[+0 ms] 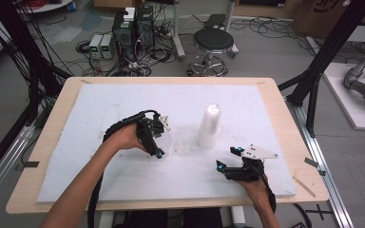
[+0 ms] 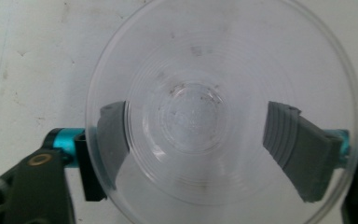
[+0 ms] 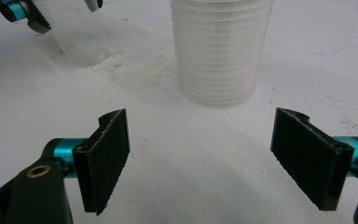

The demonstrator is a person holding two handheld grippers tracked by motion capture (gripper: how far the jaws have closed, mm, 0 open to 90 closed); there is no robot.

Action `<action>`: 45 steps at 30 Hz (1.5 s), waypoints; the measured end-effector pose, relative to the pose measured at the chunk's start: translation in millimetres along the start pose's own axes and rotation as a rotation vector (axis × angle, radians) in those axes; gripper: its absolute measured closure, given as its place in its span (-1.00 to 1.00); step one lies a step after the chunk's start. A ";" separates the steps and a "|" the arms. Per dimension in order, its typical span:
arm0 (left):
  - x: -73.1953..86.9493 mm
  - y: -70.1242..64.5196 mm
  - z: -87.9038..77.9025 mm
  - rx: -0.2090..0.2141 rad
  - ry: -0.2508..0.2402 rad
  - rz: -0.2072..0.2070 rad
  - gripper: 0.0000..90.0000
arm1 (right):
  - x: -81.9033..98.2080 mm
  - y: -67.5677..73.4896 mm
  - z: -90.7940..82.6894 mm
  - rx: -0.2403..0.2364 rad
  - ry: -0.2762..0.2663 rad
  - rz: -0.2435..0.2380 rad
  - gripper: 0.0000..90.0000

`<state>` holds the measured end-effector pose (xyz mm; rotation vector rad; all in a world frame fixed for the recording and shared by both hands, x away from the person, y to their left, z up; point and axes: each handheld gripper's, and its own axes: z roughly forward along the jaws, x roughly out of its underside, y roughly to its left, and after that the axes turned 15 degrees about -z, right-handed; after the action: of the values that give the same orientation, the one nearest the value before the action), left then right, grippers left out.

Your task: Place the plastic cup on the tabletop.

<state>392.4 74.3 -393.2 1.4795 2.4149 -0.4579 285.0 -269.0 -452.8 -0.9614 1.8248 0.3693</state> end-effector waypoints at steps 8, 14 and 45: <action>-0.5 0.6 2.1 0.022 -0.001 0.002 -0.65 | 0.2 -0.5 0.0 -0.002 -0.002 0.002 -0.58; 1.1 1.2 2.0 0.022 0.011 -0.003 -0.65 | 0.2 -0.3 -0.2 -0.004 -0.001 0.004 -0.58; 149.8 -5.1 -41.9 -0.009 -0.472 -0.199 -0.65 | 0.2 -0.8 0.3 -0.009 0.001 0.001 -0.58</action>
<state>319.0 210.2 -412.5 0.9882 2.1781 -0.7432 285.8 -269.3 -453.0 -0.9667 1.8264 0.3774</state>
